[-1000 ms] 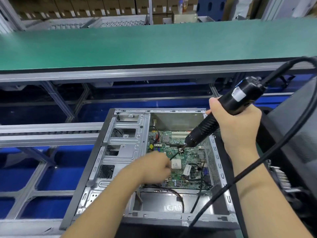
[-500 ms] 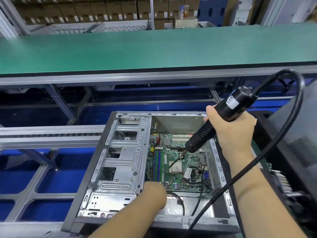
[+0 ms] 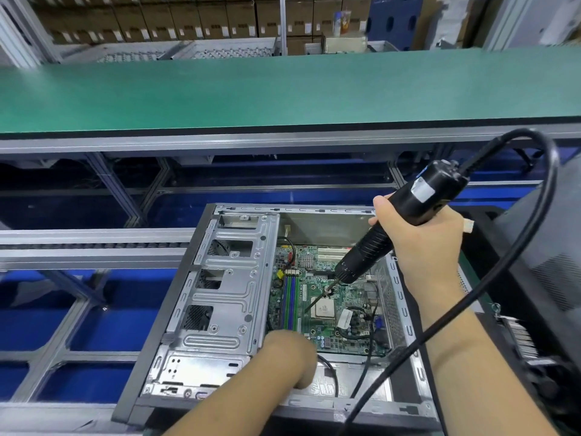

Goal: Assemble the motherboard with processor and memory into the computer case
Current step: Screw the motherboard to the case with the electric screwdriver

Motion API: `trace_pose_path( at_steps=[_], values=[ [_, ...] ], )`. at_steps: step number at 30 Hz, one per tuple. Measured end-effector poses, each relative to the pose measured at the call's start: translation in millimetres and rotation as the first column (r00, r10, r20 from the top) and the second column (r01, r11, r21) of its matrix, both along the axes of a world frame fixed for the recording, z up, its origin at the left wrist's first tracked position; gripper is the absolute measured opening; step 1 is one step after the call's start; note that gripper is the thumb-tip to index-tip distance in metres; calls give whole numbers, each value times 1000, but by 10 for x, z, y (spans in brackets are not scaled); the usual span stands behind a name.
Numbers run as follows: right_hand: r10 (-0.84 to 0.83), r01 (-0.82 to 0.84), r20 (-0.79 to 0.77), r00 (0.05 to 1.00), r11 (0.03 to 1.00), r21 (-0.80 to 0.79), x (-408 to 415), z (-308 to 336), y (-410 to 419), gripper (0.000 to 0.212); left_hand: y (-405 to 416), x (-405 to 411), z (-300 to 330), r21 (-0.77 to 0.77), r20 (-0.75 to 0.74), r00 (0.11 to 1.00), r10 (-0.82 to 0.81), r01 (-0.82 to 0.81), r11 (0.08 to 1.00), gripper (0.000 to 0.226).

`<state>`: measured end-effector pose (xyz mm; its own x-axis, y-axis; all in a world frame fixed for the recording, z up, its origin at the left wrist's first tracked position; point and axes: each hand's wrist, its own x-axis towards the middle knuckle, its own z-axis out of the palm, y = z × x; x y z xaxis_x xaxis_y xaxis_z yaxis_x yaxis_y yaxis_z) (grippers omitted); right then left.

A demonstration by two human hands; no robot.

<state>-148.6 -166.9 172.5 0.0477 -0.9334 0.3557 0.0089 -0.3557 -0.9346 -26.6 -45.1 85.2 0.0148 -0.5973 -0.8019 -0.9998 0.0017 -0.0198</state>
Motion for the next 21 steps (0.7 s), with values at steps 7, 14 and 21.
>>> trace_pose_path(
  at_steps=[7, 14, 21],
  values=[
    [70, -70, -3, 998, 997, -37, 91, 13, 113, 35, -153, 869, 607, -601, -505, 829, 240, -538, 592, 30],
    [193, -193, 9, 981, 981, -10, 358, -19, 389, 35, -132, 1182, -37, -874, -359, 887, 289, -429, 229, 18],
    [267, -267, -45, 963, 964, 0, 514, -140, 590, 34, -134, 1246, -167, -895, -369, 886, 280, -420, 150, 16]
  ],
)
